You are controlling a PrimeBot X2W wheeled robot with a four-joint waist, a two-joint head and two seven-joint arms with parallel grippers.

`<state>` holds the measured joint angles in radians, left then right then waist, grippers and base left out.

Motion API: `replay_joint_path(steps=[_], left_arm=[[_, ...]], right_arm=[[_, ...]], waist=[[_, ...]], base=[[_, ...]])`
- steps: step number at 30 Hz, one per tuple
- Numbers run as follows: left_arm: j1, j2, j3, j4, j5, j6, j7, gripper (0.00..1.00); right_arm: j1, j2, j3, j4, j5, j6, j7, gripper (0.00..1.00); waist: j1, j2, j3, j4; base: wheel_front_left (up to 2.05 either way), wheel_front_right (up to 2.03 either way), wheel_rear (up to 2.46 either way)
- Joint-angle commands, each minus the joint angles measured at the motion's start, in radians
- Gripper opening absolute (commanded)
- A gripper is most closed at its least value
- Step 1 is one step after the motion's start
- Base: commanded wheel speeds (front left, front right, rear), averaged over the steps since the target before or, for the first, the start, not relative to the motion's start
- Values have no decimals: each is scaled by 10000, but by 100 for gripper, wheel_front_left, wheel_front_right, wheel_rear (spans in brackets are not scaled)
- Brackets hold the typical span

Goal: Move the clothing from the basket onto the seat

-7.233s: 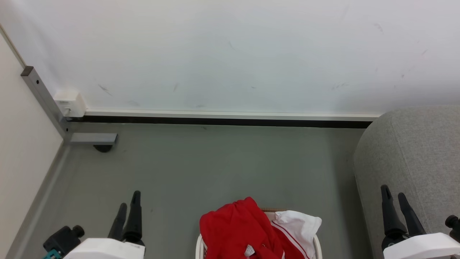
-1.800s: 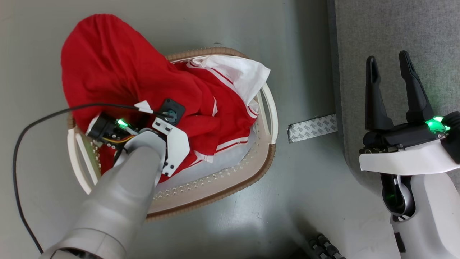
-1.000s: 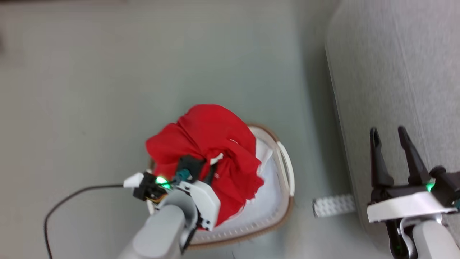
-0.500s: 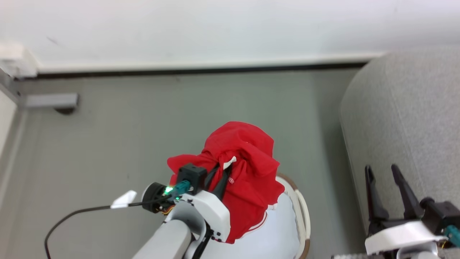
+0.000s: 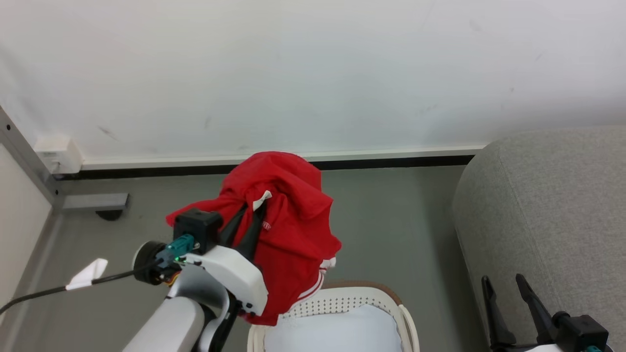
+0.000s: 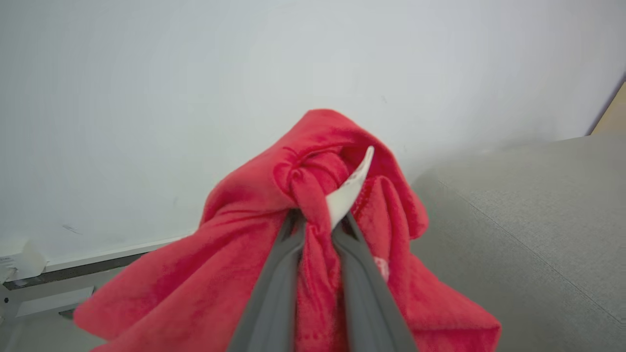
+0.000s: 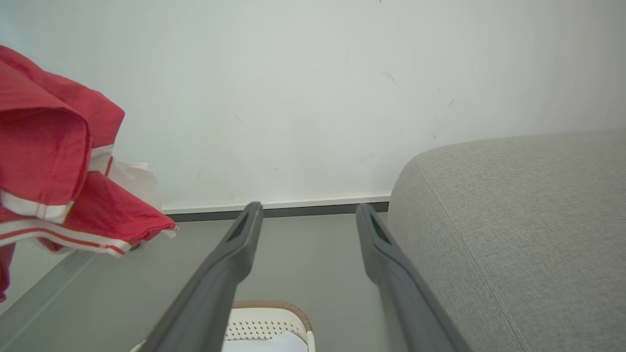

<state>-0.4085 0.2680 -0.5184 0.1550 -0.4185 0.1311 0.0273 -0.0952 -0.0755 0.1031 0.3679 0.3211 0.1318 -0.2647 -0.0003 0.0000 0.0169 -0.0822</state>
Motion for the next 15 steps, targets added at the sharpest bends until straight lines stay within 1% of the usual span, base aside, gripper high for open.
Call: replay_joint_path(steps=[1, 6, 10, 13, 15], left_arm=[[127, 173, 118, -314, -126, 59, 118, 0], [62, 486, 249, -783, -116, 142, 403, 0], [-53, 581, 238, -1060, -98, 170, 559, 0], [-84, 616, 210, -1211, -49, 208, 629, 0], [-55, 666, 167, -1250, 1, 244, 668, 0]], right_arm=[[191, -31, 41, 20, -24, -21, 6, 100], [248, -9, 174, -31, -40, -21, 6, 100], [233, -107, 373, -48, -37, -21, 6, 100], [91, -173, 644, -70, -80, -21, 6, 100], [-148, -249, 1010, -108, 4, -21, 6, 100]], waist=[[3, 0, -261, -71], [3, 0, -366, -74], [3, 0, -340, -29], [3, 0, -273, -9], [3, 0, -228, -30]], base=[[0, 0, 0], [0, 0, 0], [0, 0, 0], [0, 0, 0], [0, 0, 0]])
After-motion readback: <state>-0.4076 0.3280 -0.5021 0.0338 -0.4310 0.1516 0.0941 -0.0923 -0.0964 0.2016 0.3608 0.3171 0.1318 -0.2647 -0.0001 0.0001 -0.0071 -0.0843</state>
